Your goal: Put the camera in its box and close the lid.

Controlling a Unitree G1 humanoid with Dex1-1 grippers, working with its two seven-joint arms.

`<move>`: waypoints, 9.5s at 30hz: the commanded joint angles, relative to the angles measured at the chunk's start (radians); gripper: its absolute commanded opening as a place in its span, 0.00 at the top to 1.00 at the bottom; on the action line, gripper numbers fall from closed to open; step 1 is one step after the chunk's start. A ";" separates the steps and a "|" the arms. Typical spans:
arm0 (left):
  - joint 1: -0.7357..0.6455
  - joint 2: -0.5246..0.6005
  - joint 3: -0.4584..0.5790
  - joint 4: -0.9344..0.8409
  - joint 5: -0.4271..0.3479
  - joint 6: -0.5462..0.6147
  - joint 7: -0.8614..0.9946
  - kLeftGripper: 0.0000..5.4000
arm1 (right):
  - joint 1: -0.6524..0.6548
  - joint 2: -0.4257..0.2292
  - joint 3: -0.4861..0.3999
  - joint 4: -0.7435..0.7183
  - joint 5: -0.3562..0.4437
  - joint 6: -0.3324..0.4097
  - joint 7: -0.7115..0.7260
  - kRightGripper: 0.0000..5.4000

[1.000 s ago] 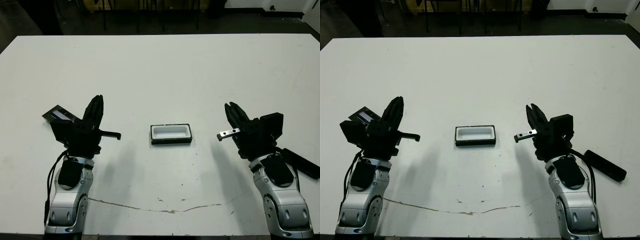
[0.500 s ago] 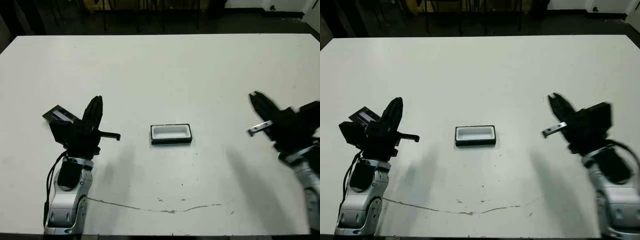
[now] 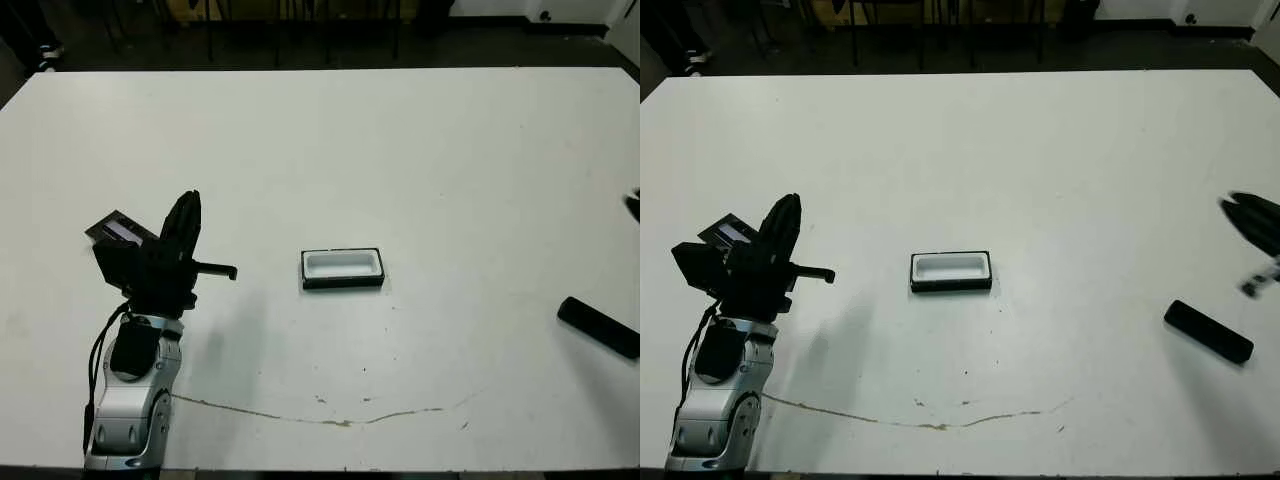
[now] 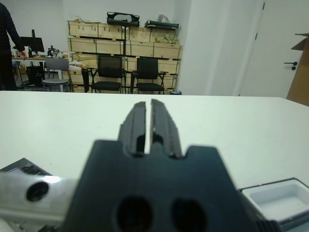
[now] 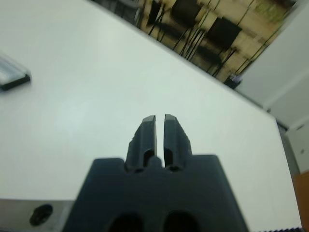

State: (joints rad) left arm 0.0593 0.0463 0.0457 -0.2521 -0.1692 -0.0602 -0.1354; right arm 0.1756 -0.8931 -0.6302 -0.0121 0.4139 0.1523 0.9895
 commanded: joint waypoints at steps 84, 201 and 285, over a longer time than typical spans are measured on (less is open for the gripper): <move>0.022 0.007 0.011 -0.008 -0.005 0.056 -0.013 1.00 | -0.067 0.032 0.386 0.587 -0.055 -0.107 0.275 0.72; 0.028 0.011 -0.006 0.006 0.006 0.043 -0.029 1.00 | -1.052 0.415 1.107 0.480 -0.473 0.112 0.484 0.87; 0.053 -0.008 -0.037 0.000 0.013 0.033 0.008 1.00 | -1.107 0.565 1.278 0.470 -0.615 0.074 0.541 0.87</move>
State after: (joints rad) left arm 0.1041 0.0366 0.0072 -0.2676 -0.1616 -0.0408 -0.1313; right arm -0.9682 -0.3613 0.6150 0.4574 -0.2158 0.2352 1.4985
